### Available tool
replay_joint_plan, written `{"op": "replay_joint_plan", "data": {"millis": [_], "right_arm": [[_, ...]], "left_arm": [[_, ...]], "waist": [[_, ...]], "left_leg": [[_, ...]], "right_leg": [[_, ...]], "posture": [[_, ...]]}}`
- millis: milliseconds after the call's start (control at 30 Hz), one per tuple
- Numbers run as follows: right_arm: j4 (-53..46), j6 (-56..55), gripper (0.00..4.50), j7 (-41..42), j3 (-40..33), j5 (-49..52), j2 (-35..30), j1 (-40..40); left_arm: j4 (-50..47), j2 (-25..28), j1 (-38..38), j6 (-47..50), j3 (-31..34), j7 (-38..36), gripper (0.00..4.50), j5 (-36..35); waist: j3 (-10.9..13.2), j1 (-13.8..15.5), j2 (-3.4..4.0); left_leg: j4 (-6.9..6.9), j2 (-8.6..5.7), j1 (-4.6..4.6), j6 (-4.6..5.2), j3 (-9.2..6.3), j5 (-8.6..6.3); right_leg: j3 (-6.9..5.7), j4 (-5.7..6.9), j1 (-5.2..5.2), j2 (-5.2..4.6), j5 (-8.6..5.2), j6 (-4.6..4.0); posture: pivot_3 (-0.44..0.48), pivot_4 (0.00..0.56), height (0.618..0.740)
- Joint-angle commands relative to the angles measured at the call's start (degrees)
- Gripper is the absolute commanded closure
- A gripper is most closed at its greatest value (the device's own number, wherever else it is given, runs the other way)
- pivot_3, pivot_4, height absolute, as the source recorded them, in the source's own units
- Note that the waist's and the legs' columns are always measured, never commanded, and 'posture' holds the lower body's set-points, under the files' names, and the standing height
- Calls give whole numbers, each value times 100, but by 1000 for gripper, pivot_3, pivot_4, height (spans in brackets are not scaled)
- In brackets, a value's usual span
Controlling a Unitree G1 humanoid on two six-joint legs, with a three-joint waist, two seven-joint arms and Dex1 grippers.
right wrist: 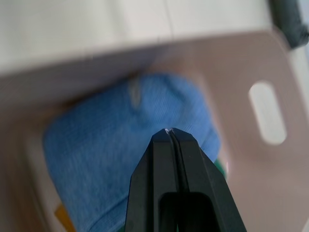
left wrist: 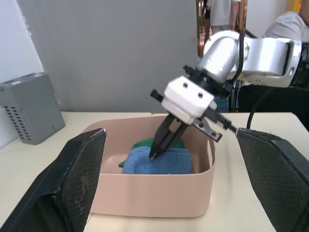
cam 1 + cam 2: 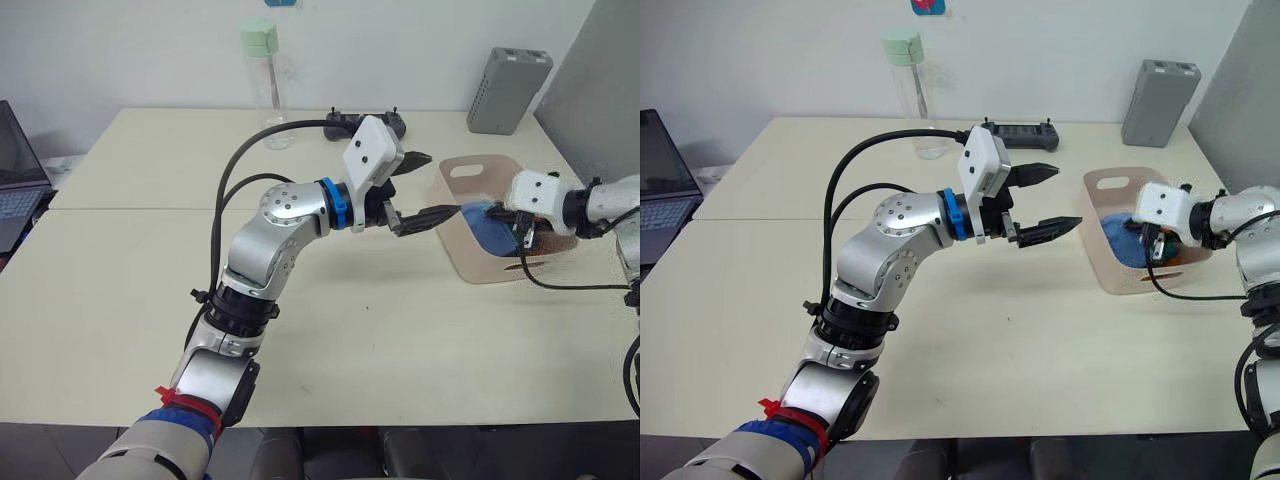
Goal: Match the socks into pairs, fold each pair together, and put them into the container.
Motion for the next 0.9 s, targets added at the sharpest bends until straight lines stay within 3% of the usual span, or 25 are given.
{"op": "replay_joint_plan", "data": {"millis": [33,267,533,833,900], "right_arm": [[597,-428,4450,-446,160,-504,-161,-171],[978,-609,4450,-436,106,-440,16,-242],[878,-671,4450,-350,-84,-308,-135,-589],[-388,425,4450,-307,-998,806,-8,-1143],[-1181,1119,4088,-407,-1329,1329,236,-979]], "left_arm": [[-239,5,-70,-27,17,15,0,-36],[-268,51,-32,3,1,-10,0,-34],[-253,121,-5,-22,11,-69,0,-43],[-350,485,290,-67,308,14,0,-35],[-319,659,469,-184,571,156,0,-27]], "waist": [[-1,6,-1],[0,-36,-9],[1,-137,-8],[2,-153,-5],[1,-167,-5]], "left_leg": [[2,0,3,0,1,0],[6,1,85,0,1,0],[4,0,84,1,3,2],[-12,1,77,1,10,1],[-13,3,78,1,10,1]], "right_leg": [[0,-1,5,0,1,2],[4,-10,91,0,-9,37],[11,-9,87,1,-2,45],[15,-9,71,1,0,35],[16,-7,70,1,-1,34]], "posture": [[0,150,740],[0,150,740],[0,150,740],[0,150,740],[0,150,740]]}}
